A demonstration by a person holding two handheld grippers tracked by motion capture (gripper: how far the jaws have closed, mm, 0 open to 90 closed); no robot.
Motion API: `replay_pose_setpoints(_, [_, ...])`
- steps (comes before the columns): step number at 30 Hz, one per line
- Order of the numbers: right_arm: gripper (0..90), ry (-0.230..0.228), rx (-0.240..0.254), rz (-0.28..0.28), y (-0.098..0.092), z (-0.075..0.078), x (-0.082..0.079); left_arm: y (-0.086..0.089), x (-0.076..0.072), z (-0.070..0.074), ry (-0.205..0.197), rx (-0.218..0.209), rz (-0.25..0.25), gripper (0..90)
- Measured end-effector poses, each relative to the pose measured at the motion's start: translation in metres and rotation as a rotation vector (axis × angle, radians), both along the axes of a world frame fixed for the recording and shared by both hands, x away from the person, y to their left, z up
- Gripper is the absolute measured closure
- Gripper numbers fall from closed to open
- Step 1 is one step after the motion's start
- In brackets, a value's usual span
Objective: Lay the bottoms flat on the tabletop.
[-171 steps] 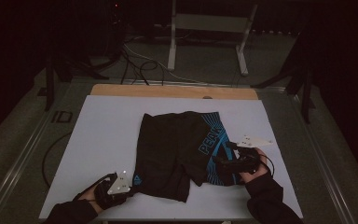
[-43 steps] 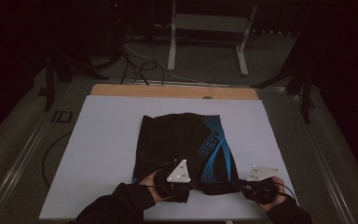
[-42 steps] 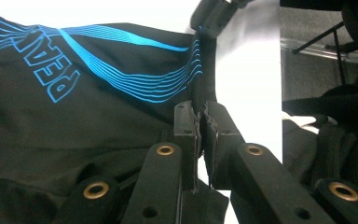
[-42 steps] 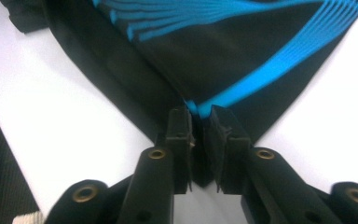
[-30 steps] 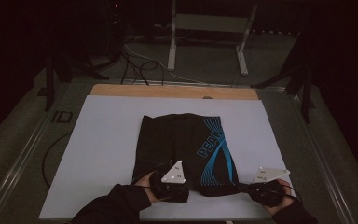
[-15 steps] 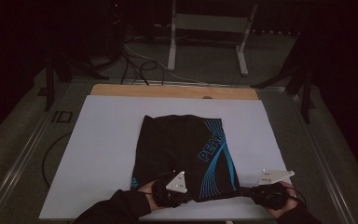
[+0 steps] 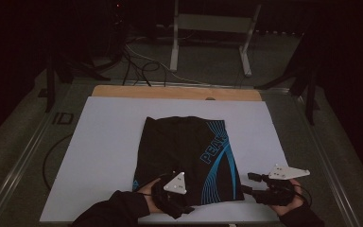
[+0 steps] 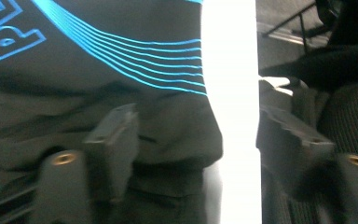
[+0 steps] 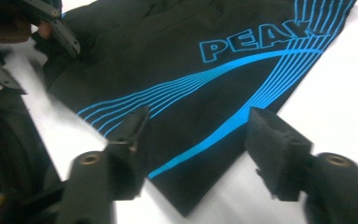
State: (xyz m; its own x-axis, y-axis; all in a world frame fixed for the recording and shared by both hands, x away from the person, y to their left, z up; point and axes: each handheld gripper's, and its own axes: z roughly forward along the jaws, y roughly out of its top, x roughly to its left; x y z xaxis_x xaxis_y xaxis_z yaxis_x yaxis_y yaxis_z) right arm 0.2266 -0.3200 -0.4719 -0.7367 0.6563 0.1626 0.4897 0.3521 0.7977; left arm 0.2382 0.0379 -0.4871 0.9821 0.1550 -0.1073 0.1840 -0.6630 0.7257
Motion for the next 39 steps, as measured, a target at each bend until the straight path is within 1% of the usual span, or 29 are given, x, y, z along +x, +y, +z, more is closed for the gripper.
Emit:
replay_pose_setpoints(1, [28.1, -0.006, 0.001, -0.008, 0.001, 0.000, 0.001, 0.001, 0.001, 0.001, 0.003, -0.003, 0.008, 21.8])
replay_pose_setpoints(3, [20.8, -0.016, -0.002, -0.013, 0.003, -0.001, 0.004, 0.003, 0.004, 0.003, 0.024, -0.013, 0.009, 15.0])
replay_pose_setpoints(4, [16.6, -0.021, -0.004, -0.009, 0.004, -0.001, 0.005, 0.004, 0.005, 0.004, 0.026, -0.020, 0.012, 12.9])
replay_pose_setpoints(5, [14.6, -0.016, 0.000, 0.004, 0.005, -0.001, 0.007, 0.006, 0.006, 0.005, 0.028, -0.026, 0.012, 11.1])
replay_pose_setpoints(6, [13.8, -0.015, -0.002, 0.005, 0.007, -0.002, 0.009, 0.007, 0.008, 0.005, 0.027, -0.029, 0.019, 7.4])
replay_pose_setpoints(7, [13.9, -0.014, -0.001, 0.001, 0.008, -0.002, 0.010, 0.009, 0.009, 0.006, 0.021, -0.034, 0.029, 5.4])
replay_pose_setpoints(8, [13.5, -0.004, 0.000, 0.008, 0.009, -0.002, 0.012, 0.011, 0.011, 0.007, 0.018, -0.043, 0.033, 2.4])
replay_pose_setpoints(9, [13.4, -0.005, -0.004, 0.013, 0.011, -0.002, 0.013, 0.014, 0.013, 0.007, 0.019, -0.052, 0.040, 1.0])
replay_pose_setpoints(10, [13.1, -0.001, 0.002, 0.014, 0.013, -0.003, 0.015, 0.016, 0.015, 0.008, 0.023, -0.059, 0.046, 0.6])
replay_pose_setpoints(11, [13.0, 0.002, -0.003, 0.022, 0.014, -0.003, 0.017, 0.018, 0.016, 0.008, 0.022, -0.066, 0.050, 0.1])
replay_pose_setpoints(13, [12.9, -0.004, -0.010, 0.029, 0.018, -0.004, 0.019, 0.022, 0.019, 0.009, 0.008, -0.062, 0.061, 0.0])
replay_pose_setpoints(17, [12.8, -0.020, -0.023, 0.047, 0.025, -0.007, 0.025, 0.032, 0.026, 0.009, 0.001, -0.065, 0.102, 0.1])
replay_pose_setpoints(18, [12.8, -0.020, -0.023, 0.047, 0.025, -0.007, 0.025, 0.032, 0.026, 0.009, 0.001, -0.065, 0.102, 0.0])
replay_pose_setpoints(19, [12.8, -0.017, -0.010, 0.053, 0.028, -0.009, 0.030, 0.038, 0.030, 0.009, -0.003, -0.063, 0.124, 0.1])
replay_pose_setpoints(22, [12.7, -0.017, -0.013, 0.057, 0.029, -0.009, 0.034, 0.048, 0.037, 0.009, -0.006, -0.063, 0.157, 0.1])
replay_pose_setpoints(24, [12.5, -0.029, -0.012, 0.054, 0.032, -0.009, 0.039, 0.058, 0.043, 0.009, -0.008, -0.066, 0.192, 0.0])
replay_pose_setpoints(25, [12.5, -0.029, -0.012, 0.054, 0.032, -0.009, 0.039, 0.058, 0.043, 0.009, -0.008, -0.066, 0.192, 0.1])
replay_pose_setpoints(29, [12.0, -0.034, 0.005, 0.050, 0.035, -0.010, 0.049, 0.070, 0.051, 0.009, -0.012, -0.062, 0.233, 0.1])
replay_pose_setpoints(31, [11.9, -0.039, -0.001, 0.046, 0.036, -0.010, 0.052, 0.076, 0.055, 0.010, -0.019, -0.062, 0.251, 0.1])
replay_pose_setpoints(32, [11.8, -0.037, 0.005, 0.046, 0.037, -0.010, 0.054, 0.078, 0.057, 0.010, -0.022, -0.061, 0.261, 0.1])
replay_pose_setpoints(33, [11.7, -0.035, 0.011, 0.047, 0.038, -0.010, 0.059, 0.081, 0.060, 0.010, -0.023, -0.061, 0.272, 0.1])
replay_pose_setpoints(34, [11.7, -0.035, 0.011, 0.047, 0.038, -0.010, 0.059, 0.083, 0.062, 0.011, -0.022, -0.066, 0.284, 0.1])
replay_pose_setpoints(36, [11.7, -0.037, 0.016, 0.045, 0.040, -0.011, 0.065, 0.088, 0.067, 0.011, -0.023, -0.064, 0.304, 0.0])
replay_pose_setpoints(37, [11.8, -0.038, 0.015, 0.033, 0.042, -0.012, 0.070, 0.090, 0.069, 0.011, -0.027, -0.066, 0.314, 0.1])
replay_pose_setpoints(38, [11.8, -0.038, 0.015, 0.033, 0.042, -0.012, 0.070, 0.092, 0.072, 0.012, -0.030, -0.064, 0.322, 0.1])
replay_pose_setpoints(39, [11.9, -0.044, 0.018, 0.027, 0.044, -0.012, 0.075, 0.094, 0.074, 0.012, -0.030, -0.065, 0.332, 0.1])
